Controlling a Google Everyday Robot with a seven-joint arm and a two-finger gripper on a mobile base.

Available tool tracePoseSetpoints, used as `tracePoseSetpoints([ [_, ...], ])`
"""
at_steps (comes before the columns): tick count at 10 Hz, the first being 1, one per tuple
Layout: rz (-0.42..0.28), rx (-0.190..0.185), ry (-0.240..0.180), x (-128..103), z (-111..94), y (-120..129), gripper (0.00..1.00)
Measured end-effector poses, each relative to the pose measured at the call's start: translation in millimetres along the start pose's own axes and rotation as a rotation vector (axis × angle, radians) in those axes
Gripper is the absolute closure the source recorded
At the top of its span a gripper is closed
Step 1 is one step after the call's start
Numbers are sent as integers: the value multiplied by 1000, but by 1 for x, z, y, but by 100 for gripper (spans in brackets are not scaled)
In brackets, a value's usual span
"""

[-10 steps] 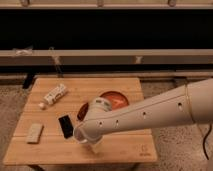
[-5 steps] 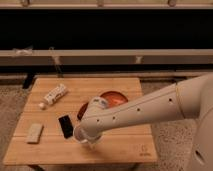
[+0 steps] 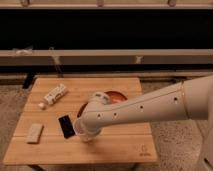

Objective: Place the ceramic cup in the ceramic bowl

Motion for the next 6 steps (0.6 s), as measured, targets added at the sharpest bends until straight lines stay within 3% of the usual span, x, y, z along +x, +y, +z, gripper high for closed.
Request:
tracePoseSetpoints([
  [3,6,72,-4,23,-39,-30,100],
  [6,33,119,18,66,-56,-61,100],
])
